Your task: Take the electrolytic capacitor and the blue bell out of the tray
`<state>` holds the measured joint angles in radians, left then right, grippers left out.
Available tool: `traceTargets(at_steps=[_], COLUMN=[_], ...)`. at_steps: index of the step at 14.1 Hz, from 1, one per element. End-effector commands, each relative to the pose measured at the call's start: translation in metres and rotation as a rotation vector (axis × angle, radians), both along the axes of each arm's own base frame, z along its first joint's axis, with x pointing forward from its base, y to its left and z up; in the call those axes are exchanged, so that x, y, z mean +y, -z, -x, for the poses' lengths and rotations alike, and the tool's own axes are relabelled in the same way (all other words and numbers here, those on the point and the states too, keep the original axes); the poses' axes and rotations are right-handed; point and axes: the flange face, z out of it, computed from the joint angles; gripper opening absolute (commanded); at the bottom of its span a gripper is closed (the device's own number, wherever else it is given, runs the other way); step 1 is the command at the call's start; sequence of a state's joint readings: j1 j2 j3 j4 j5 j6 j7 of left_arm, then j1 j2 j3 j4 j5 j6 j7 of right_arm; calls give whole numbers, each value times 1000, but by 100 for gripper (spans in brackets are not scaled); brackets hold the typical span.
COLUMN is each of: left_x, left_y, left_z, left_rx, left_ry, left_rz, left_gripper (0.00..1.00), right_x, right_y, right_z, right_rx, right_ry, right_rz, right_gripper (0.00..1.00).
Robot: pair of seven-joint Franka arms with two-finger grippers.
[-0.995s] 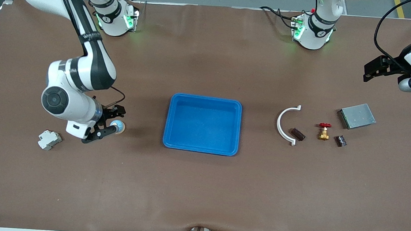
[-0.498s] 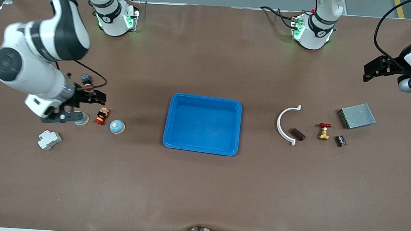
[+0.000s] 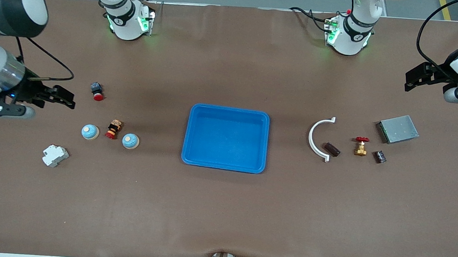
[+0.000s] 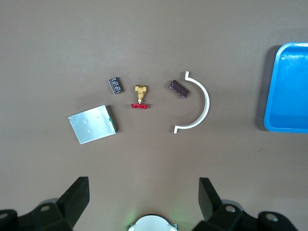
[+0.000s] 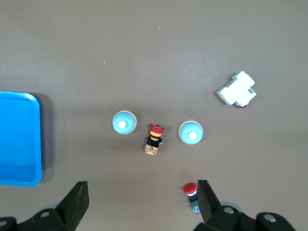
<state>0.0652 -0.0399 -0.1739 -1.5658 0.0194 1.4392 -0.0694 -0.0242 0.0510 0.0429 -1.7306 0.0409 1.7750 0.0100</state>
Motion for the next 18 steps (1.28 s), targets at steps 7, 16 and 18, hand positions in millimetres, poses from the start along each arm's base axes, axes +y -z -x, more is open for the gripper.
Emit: traceTargets(at_steps=[7,16,18], left_x=[3,11,18], left_y=[-3,-5,-7], left_z=[-2,-2,-2], left_rx=[4,-15,-21], left_ry=[5,-11,-23], left_rz=[-25,-20,-17], left_gripper=[100,100,100], right_x=[-27,-12,-18], right_y=[-99,-106,-106], right_z=[36,26,27], right_rx=[64,41,48], right_ry=[42,39,66], right_rz=[64,59,55], right_gripper=[100,100,100])
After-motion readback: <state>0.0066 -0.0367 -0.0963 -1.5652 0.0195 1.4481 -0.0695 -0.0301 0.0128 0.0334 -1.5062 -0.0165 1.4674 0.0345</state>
